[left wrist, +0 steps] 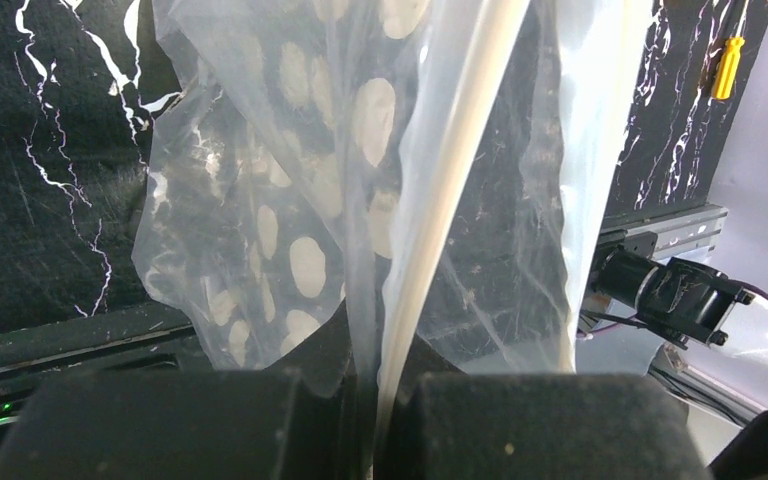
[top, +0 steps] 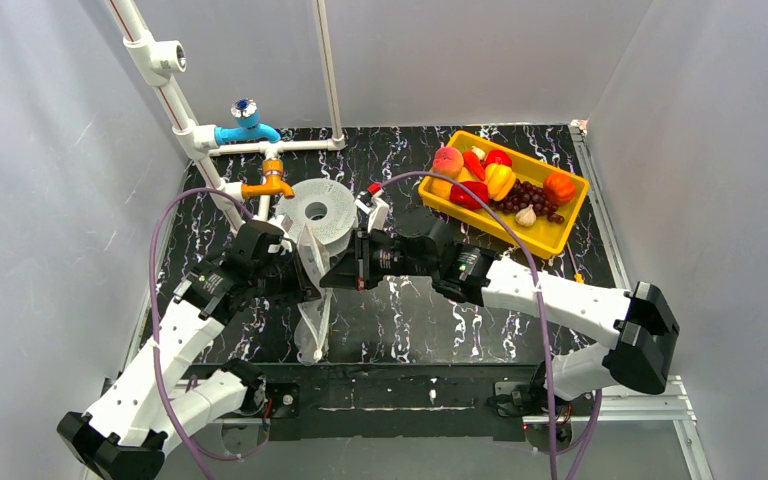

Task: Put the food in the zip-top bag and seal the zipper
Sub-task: Open the zipper of the food storage bag at the center of the board.

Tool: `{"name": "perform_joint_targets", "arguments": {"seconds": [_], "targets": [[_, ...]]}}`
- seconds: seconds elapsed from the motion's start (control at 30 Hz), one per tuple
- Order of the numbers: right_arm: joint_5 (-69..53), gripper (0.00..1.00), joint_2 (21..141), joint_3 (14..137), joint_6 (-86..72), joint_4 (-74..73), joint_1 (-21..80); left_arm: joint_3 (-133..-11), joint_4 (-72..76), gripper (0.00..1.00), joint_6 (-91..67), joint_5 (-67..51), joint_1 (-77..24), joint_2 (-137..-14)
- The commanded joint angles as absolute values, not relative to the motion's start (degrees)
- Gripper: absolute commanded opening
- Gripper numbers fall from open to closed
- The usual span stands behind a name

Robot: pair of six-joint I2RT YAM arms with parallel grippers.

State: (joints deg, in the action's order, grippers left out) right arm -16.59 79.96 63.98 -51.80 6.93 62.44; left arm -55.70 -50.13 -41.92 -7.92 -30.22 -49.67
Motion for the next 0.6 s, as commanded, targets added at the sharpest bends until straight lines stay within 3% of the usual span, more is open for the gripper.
{"name": "perform_joint_targets", "arguments": {"seconds": [0.0, 0.03, 0.1, 0.33, 0.57], "targets": [[-7.27, 0.1, 78.28, 67.84, -47.66, -2.89, 63.81, -57.09, -52.35, 0.0, -40.65, -6.55, -30.48, -49.11], [-7.01, 0.23, 77.91, 66.94, -47.63, -2.03, 63.76, -57.12, -52.34, 0.0, -40.66, -6.69, -30.49, -49.17], [-8.63, 0.34, 78.01, 66.9, -47.02, -1.23, 63.49, -57.13, -52.32, 0.0, -40.66, -6.92, -30.5, -49.24], [-17.8, 0.49, 79.55, 65.15, -49.59, 3.85, 61.2, -57.61, -52.37, 0.0, -40.53, -7.69, -30.48, -48.99], [-24.88, 0.49, 84.11, 66.54, -52.91, 8.62, 61.17, -57.71, -52.08, 0.0, -40.56, -8.5, -30.47, -49.23]]}}
